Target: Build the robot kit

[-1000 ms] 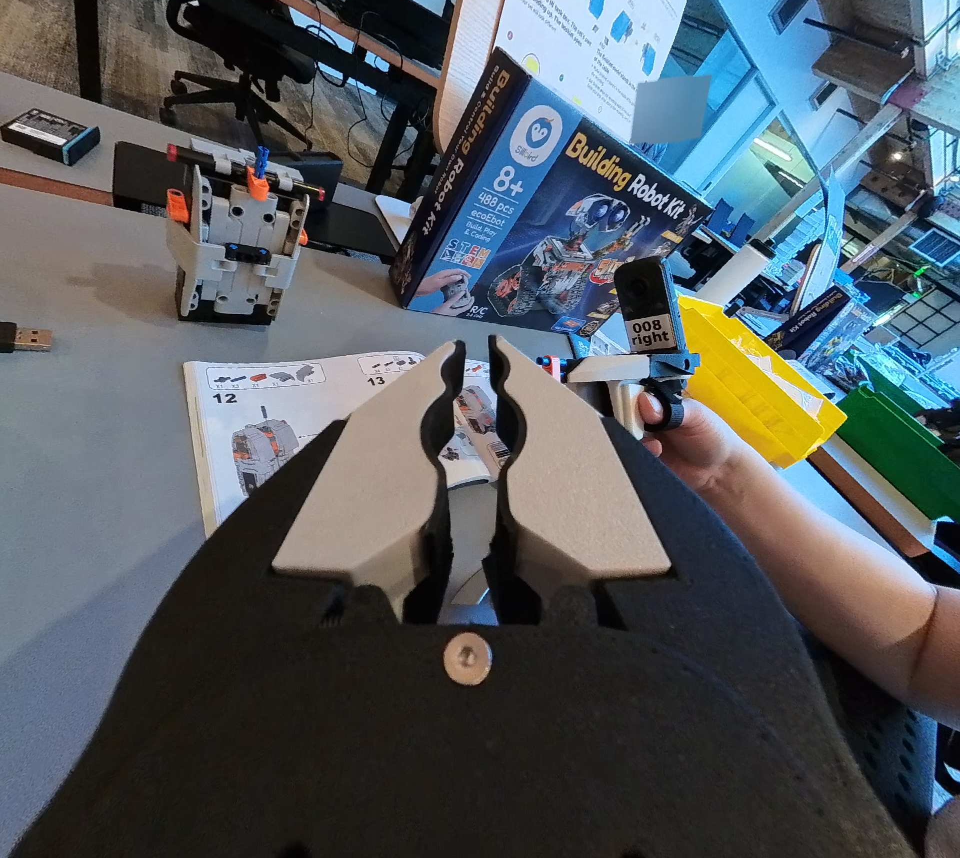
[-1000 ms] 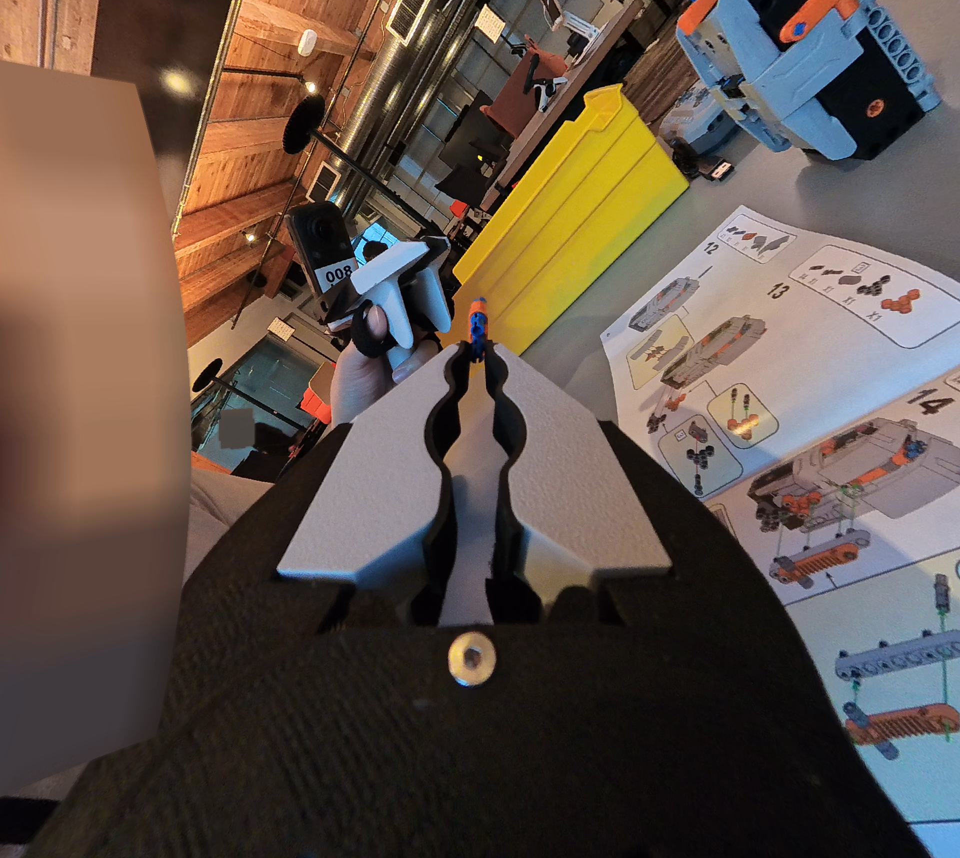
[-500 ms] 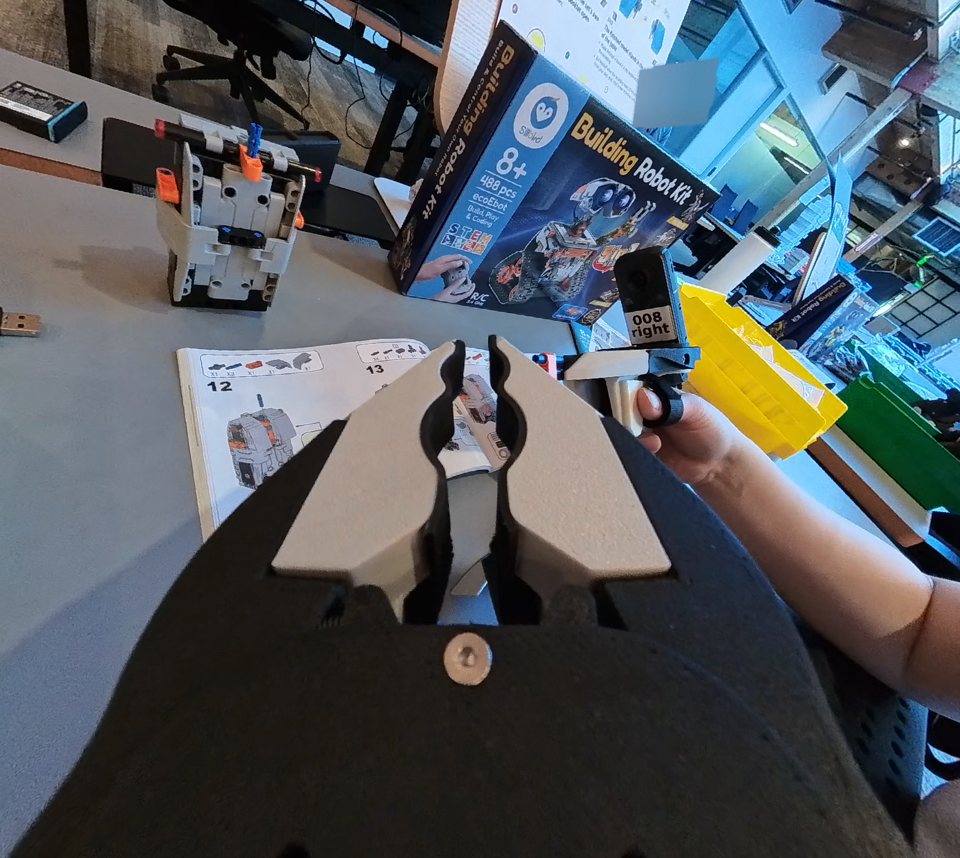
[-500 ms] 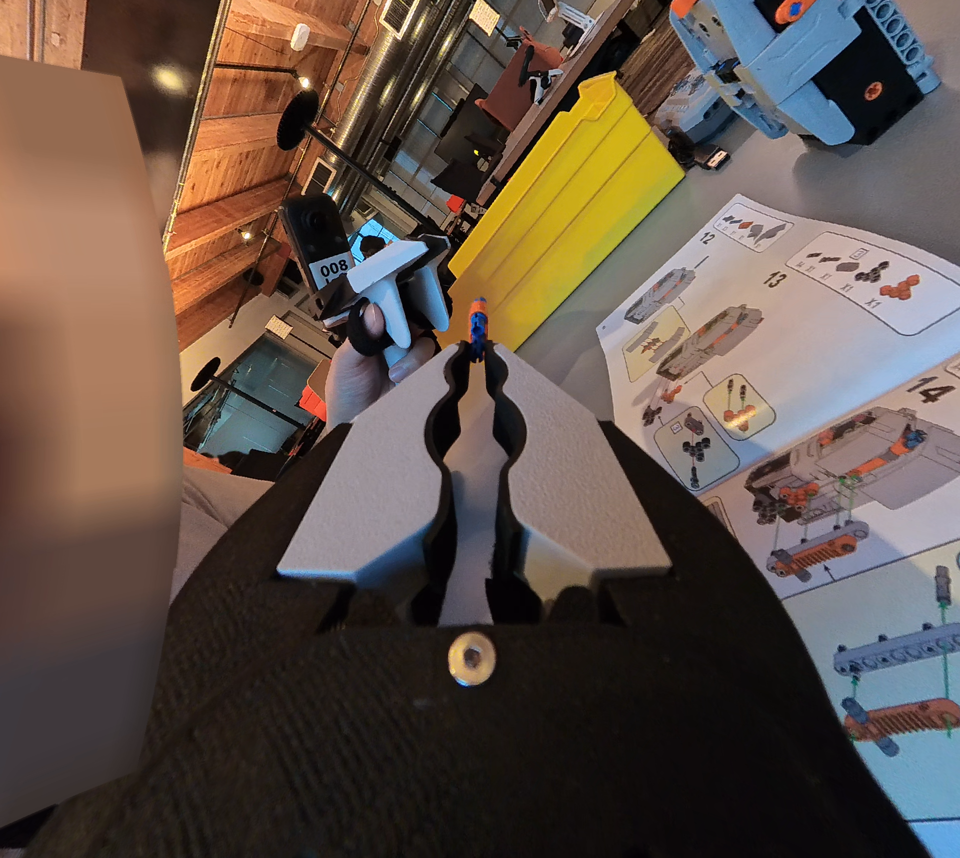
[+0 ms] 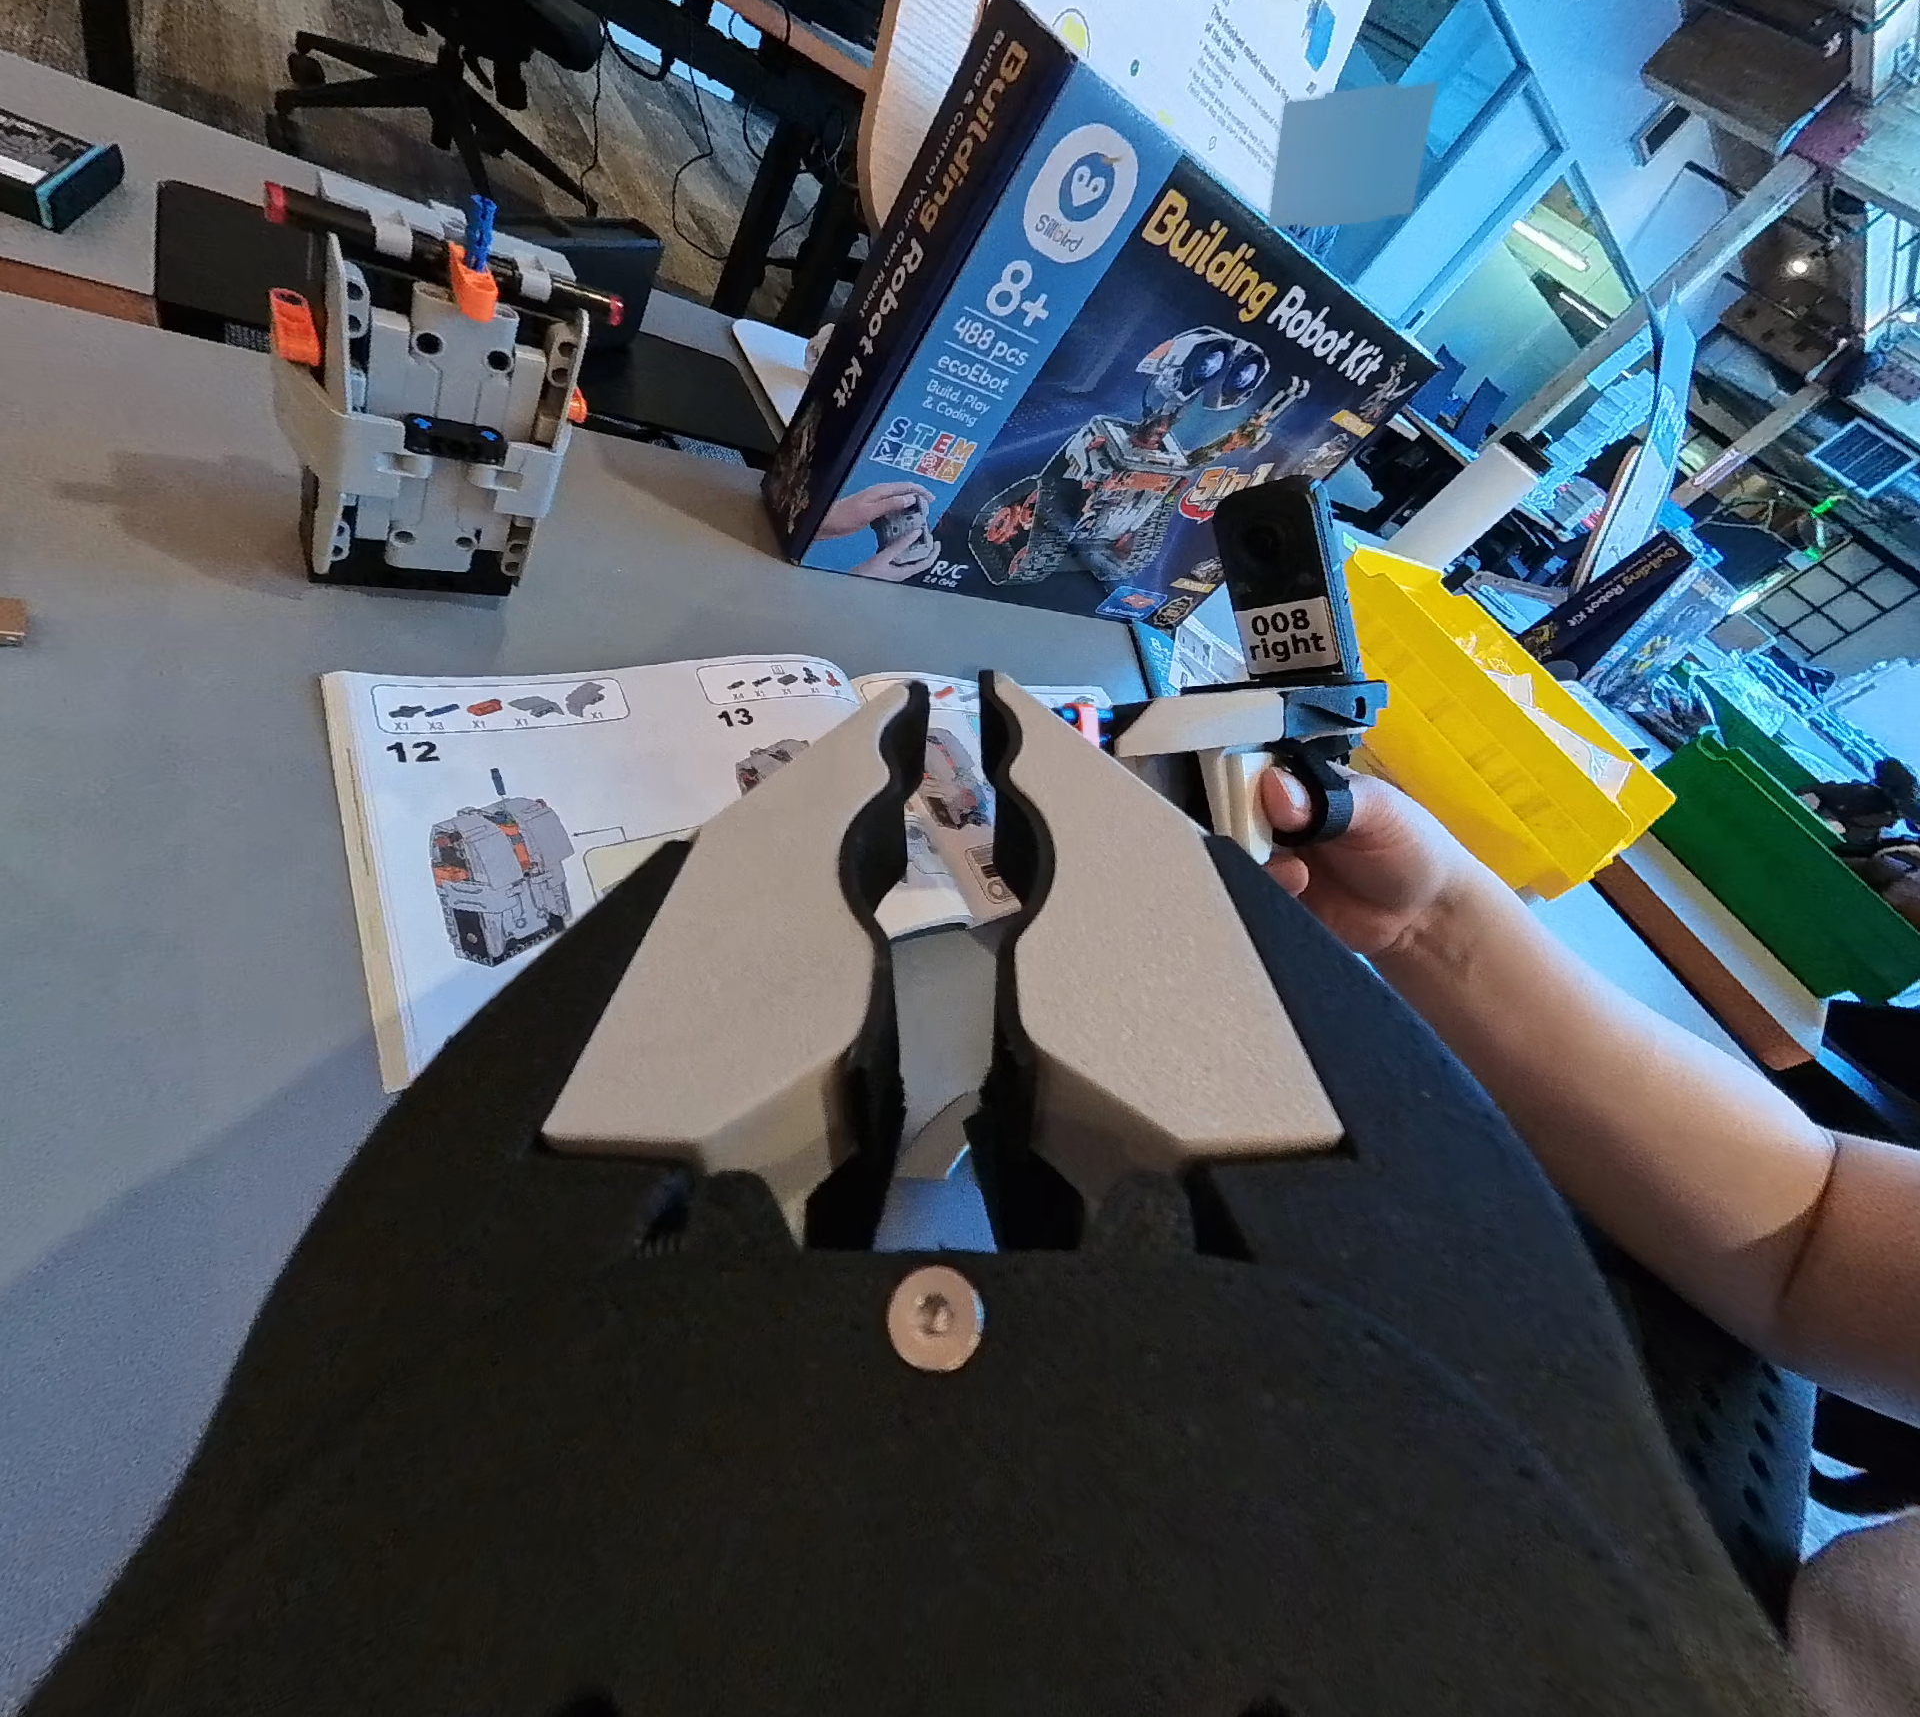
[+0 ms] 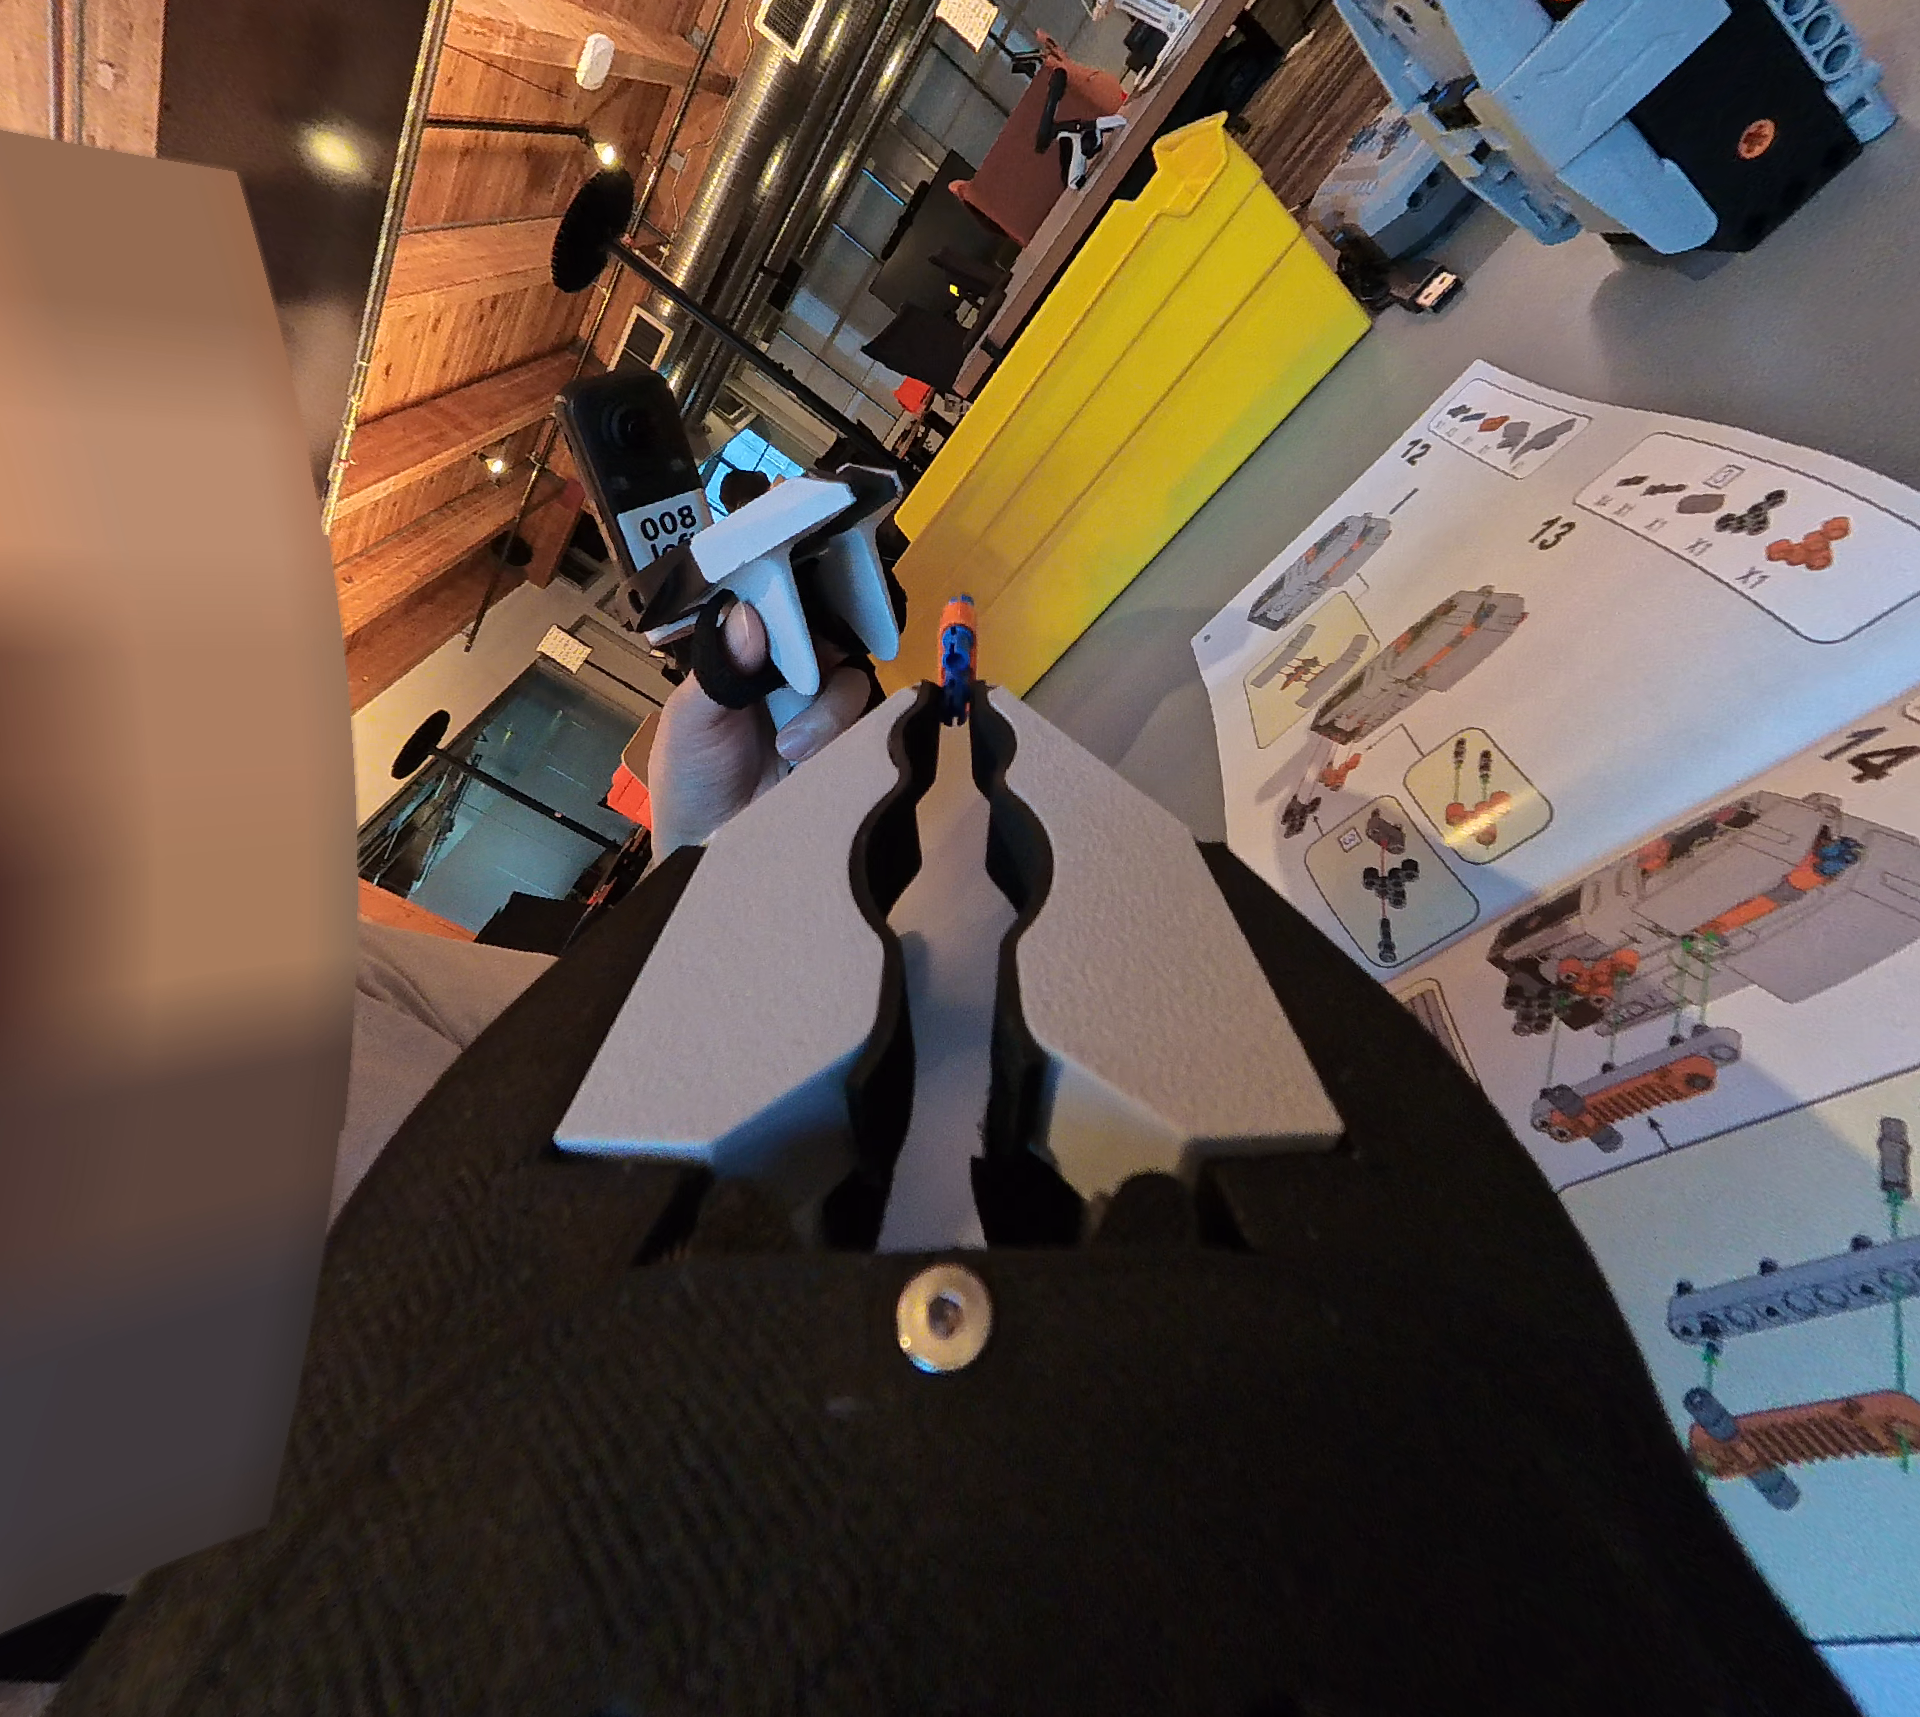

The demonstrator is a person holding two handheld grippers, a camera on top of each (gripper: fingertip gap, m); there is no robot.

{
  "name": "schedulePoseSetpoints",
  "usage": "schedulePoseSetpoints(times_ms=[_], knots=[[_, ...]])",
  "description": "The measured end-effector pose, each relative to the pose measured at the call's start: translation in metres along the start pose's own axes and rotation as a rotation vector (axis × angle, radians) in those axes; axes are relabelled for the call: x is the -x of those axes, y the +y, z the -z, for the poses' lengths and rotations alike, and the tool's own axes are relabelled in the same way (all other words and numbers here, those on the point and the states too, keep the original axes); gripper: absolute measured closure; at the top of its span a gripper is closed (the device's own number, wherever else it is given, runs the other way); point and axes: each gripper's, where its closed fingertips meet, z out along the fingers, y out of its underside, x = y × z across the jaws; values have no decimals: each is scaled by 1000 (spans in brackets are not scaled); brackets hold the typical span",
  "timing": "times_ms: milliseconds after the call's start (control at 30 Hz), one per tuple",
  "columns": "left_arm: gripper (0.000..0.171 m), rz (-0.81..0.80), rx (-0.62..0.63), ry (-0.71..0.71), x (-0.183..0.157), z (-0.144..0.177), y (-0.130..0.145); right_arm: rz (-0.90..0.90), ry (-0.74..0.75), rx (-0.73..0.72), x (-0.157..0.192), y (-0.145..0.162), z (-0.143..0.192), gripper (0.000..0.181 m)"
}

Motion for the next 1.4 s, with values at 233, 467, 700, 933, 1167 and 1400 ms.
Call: schedulePoseSetpoints(times_ms=[233, 467, 700, 933, 1167, 1400], knots=[[164, 6, 10, 8, -1, -2, 2, 0, -5, 10, 1, 2, -1, 177], [164, 8, 19, 13, -1, -2, 4, -2, -8, 17, 1, 4, -2, 177], [164, 15, 31, 27, -3, -4, 6, -5, -9, 25, 0, 6, -3, 177], [163, 20, 61, 44, -6, -7, 12, -4, -11, 28, 1, 7, -3, 177], [160, 7, 123, 98, -17, -14, 23, 9, -22, 39, 4, 8, -5, 177], [161, 5, 132, 72, -12, -14, 25, 10, -20, 40, 4, 8, -4, 177]])
